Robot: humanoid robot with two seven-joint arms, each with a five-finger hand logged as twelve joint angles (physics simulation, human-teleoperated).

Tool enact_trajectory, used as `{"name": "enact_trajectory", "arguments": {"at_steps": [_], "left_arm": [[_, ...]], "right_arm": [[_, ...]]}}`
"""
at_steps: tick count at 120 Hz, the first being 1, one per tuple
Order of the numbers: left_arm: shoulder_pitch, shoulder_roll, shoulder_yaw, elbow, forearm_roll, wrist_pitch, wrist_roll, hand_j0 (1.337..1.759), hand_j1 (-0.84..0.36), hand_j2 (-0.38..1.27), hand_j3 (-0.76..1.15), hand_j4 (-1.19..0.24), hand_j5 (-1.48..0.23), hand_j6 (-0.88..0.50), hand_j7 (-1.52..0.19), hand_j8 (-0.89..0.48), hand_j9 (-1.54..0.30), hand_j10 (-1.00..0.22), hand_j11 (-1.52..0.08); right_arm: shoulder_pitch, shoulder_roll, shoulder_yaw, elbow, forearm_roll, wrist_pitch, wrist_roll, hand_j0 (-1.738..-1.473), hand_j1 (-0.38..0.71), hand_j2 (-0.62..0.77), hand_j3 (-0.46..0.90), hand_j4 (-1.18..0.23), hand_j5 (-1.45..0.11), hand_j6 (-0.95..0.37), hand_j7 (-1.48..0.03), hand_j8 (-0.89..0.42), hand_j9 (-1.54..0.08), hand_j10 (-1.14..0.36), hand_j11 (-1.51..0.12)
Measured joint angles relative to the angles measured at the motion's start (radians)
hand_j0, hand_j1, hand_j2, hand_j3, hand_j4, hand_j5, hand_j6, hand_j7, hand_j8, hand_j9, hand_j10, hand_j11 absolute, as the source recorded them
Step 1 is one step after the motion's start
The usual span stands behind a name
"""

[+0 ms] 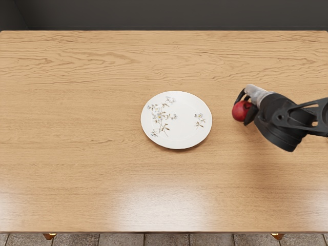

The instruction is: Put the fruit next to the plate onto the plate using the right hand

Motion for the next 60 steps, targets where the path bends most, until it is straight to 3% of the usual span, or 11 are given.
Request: {"name": "enact_trajectory", "arguments": {"at_steps": [13,60], "left_arm": [[0.0,0.0,0.0,0.0,0.0,0.0,0.0,1.658,0.35,0.0,0.0,0.0,0.0,0.0,0.0,0.0,0.0,0.0,0.0],[0.0,0.0,0.0,0.0,0.0,0.0,0.0,1.658,0.35,0.0,0.0,0.0,0.0,0.0,0.0,0.0,0.0,0.0,0.0]], "right_arm": [[0.0,0.007,0.051,0.0,-0.003,0.017,0.0,-1.648,0.21,-0.01,0.0,-0.5,-0.97,-0.36,-0.92,-0.43,-0.96,-0.69,-0.96],[0.004,0.056,0.214,0.004,-0.002,0.121,0.0,-1.652,0.27,0.11,0.0,-0.46,-0.99,-0.33,-0.92,-0.39,-0.97,-0.68,-0.97]]}}
